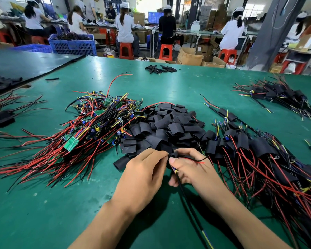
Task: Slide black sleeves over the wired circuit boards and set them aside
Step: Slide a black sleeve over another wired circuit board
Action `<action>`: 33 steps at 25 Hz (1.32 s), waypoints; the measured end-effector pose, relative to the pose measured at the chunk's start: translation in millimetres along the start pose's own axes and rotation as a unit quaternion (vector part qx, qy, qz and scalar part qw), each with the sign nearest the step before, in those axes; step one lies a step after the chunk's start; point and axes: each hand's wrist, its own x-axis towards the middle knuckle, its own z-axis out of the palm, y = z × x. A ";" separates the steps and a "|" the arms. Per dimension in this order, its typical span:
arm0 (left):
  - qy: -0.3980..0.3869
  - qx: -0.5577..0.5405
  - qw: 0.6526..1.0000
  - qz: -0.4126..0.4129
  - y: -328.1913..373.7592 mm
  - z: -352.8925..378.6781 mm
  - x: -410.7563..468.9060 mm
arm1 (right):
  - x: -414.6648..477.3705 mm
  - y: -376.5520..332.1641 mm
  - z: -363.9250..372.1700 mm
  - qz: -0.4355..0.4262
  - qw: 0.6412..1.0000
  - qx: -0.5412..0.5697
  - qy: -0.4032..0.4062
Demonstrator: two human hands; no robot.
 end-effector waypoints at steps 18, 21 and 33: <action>-0.002 0.011 1.000 0.021 9.7 0.8 0.3 | -2.3 -1.3 6.2 -0.021 0.995 -0.080 0.048; -0.003 0.025 0.999 0.023 11.8 3.7 -0.7 | -1.1 0.2 6.6 -0.015 0.995 -0.081 0.048; 0.002 0.067 0.997 0.035 13.9 5.6 0.0 | 5.7 3.3 9.0 0.069 0.994 0.084 -0.015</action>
